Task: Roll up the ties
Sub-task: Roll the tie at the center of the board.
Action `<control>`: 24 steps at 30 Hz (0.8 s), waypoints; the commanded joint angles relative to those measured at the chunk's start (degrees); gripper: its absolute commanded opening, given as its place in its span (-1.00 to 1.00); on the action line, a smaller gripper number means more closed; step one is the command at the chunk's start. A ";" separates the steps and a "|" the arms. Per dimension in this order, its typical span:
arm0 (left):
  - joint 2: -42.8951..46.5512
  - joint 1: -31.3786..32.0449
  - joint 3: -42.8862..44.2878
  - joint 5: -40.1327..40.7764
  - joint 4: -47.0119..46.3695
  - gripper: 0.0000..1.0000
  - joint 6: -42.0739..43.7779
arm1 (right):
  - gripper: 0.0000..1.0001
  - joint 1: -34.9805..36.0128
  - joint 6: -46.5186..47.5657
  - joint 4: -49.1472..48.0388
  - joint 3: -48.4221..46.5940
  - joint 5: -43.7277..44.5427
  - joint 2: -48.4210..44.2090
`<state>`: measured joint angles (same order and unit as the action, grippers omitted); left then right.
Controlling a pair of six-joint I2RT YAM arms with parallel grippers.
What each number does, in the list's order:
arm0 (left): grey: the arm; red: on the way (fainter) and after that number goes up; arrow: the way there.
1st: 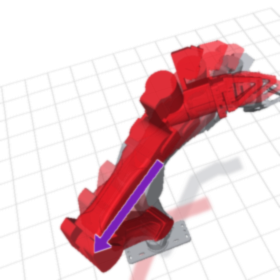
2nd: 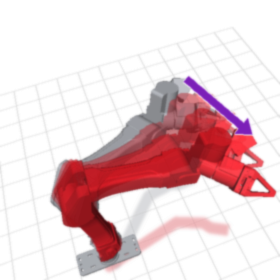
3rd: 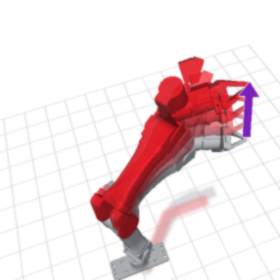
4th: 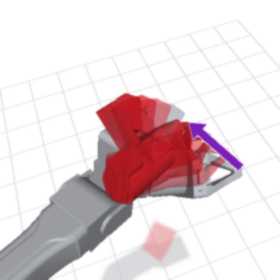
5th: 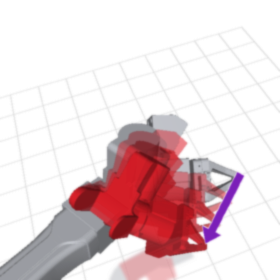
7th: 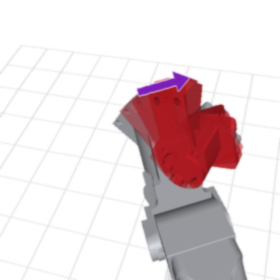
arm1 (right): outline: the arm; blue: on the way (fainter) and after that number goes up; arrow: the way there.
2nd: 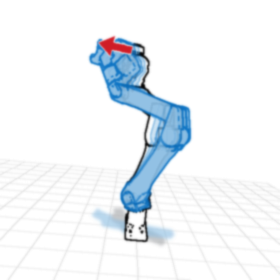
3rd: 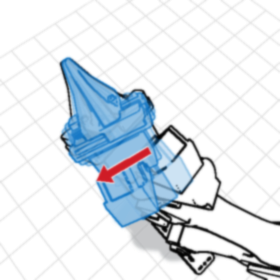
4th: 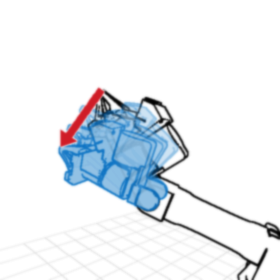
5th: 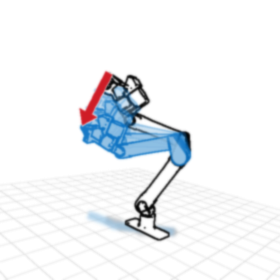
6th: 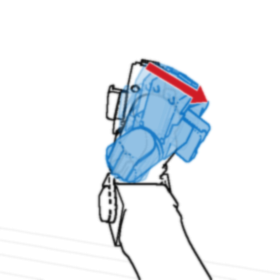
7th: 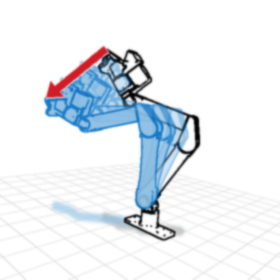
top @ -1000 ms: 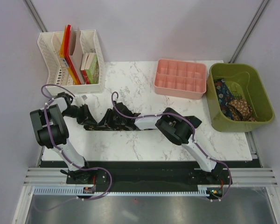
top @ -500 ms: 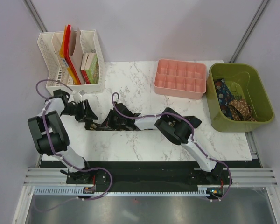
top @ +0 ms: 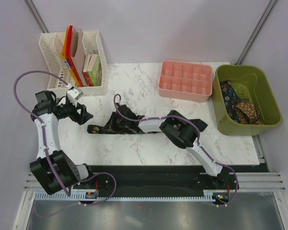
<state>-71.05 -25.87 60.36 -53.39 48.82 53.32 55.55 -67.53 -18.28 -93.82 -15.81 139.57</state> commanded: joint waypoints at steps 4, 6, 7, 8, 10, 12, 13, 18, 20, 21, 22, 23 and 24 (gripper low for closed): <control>-14.37 -3.75 10.65 -7.79 13.75 0.99 30.48 | -1.00 0.00 4.68 -0.44 -3.12 -0.45 -0.79; -15.35 -3.66 9.70 -6.74 14.89 0.99 35.86 | -1.00 0.00 5.38 0.70 -3.47 -0.18 -0.88; -15.35 -3.66 8.73 -6.12 15.51 0.99 43.72 | -1.00 0.00 6.08 0.79 -3.47 -0.27 -0.88; -15.18 -3.58 7.59 -4.99 15.61 0.99 47.19 | -1.00 0.00 6.44 1.05 -3.65 -0.36 -0.96; -15.17 -2.62 4.69 -2.96 15.61 0.99 54.57 | -1.00 0.00 6.62 1.67 -3.56 -0.36 -0.88; -15.70 -1.73 2.67 0.82 15.61 0.99 57.23 | -1.00 0.00 6.71 1.67 -3.56 -0.45 -0.96; -16.14 -1.38 2.14 1.52 15.52 0.99 59.16 | -1.00 0.00 6.88 1.58 -3.47 -0.45 -0.79; -17.63 -0.41 -2.08 6.71 10.78 0.99 60.84 | -1.00 0.00 7.94 1.76 -4.26 -0.71 -0.88; -17.90 0.11 -3.40 8.64 7.71 0.99 60.59 | -1.00 0.17 8.11 1.93 -4.70 -0.80 -0.88; -18.07 0.81 -4.45 9.26 7.00 0.99 60.67 | -1.00 0.26 8.11 1.94 -4.70 -0.80 -0.79; -18.34 1.17 -4.81 10.40 6.21 0.99 60.85 | -1.00 0.26 8.20 1.94 -4.79 -0.88 -0.88; -18.69 1.43 -5.25 10.84 6.12 0.98 60.85 | -1.00 0.26 8.20 2.02 -4.71 -0.80 -0.79; -19.39 2.04 -5.34 11.02 5.94 0.95 60.68 | -1.00 0.26 8.29 2.02 -4.62 -0.80 -0.96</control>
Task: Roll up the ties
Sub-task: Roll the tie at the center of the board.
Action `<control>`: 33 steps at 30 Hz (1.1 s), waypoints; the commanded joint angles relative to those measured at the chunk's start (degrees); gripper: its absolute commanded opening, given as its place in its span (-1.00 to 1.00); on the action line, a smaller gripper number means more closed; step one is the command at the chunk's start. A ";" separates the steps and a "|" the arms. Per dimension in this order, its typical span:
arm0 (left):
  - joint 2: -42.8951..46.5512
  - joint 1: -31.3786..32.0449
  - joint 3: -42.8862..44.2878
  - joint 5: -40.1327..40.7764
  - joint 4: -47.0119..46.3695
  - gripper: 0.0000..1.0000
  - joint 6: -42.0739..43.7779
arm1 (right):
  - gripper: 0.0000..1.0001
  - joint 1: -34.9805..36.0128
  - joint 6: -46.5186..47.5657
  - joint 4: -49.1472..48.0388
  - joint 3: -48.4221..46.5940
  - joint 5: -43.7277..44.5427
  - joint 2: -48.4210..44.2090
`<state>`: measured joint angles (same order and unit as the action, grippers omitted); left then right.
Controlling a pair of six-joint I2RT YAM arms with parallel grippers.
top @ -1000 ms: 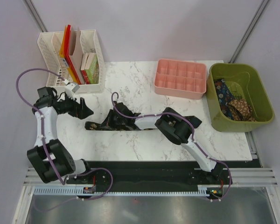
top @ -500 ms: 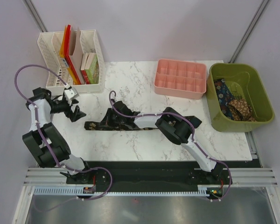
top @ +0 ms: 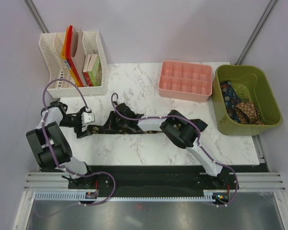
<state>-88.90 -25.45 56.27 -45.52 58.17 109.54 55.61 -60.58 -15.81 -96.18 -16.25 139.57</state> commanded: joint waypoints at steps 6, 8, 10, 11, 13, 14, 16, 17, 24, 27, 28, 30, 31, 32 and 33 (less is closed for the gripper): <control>-3.99 3.91 -1.07 4.73 -5.70 0.66 2.35 | -1.00 0.37 1.25 -0.36 -2.26 -0.80 -1.32; -4.87 4.27 -1.16 5.35 -5.61 0.61 2.35 | -1.00 0.37 1.25 -0.53 -2.25 -0.98 -1.40; -5.14 4.62 -1.51 5.70 -5.61 0.52 2.79 | -1.00 0.37 1.25 -0.53 -2.34 -1.06 -1.49; -5.23 4.71 -1.86 5.88 -5.61 0.49 3.05 | -1.00 0.37 1.34 -0.62 -2.43 -1.24 -1.58; -5.58 4.80 -2.04 6.49 -5.61 0.36 3.32 | -1.00 0.37 1.34 -0.62 -2.61 -1.50 -1.84; -5.84 4.80 -2.04 6.75 -5.61 0.29 3.32 | -1.00 0.37 1.25 -0.54 -2.61 -1.59 -1.93; -6.37 4.80 -1.78 7.46 -5.53 0.05 3.14 | -1.00 0.37 1.43 -0.18 -2.78 -1.59 -2.11; -6.63 4.89 -1.69 7.72 -5.61 -0.06 2.88 | -1.00 0.37 1.69 0.25 -2.96 -1.59 -2.19; -6.72 4.89 -2.31 9.13 -5.70 -0.25 3.49 | -1.00 0.20 2.04 1.31 -2.43 -1.68 -2.37; -6.64 4.89 -2.39 9.22 -5.70 -0.28 3.40 | -0.69 0.19 1.43 0.61 -2.34 -2.20 -2.46; -6.55 4.89 -2.74 9.39 -5.88 -0.28 3.75 | -0.58 0.20 1.25 -0.17 -2.52 -2.38 -2.46; -6.28 5.06 -3.10 9.57 -5.88 -0.29 4.46 | -0.44 0.20 0.20 -0.71 -2.78 -2.29 -2.28; -6.28 5.15 -3.27 9.48 -5.88 -0.29 4.55 | -0.38 0.20 -0.24 -1.58 -2.78 -2.29 -2.20; -6.28 5.24 -3.27 9.57 -5.79 -0.29 4.46 | -0.31 0.20 -0.77 -2.02 -2.70 -2.47 -2.11; -6.28 5.41 -3.27 9.48 -5.88 -0.29 4.37 | -0.29 0.20 -1.29 -2.29 -2.70 -2.38 -2.11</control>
<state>-95.35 -20.62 53.60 -36.42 52.77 110.98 55.66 -60.25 -15.20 -96.79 -18.15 139.57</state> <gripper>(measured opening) 0.361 0.329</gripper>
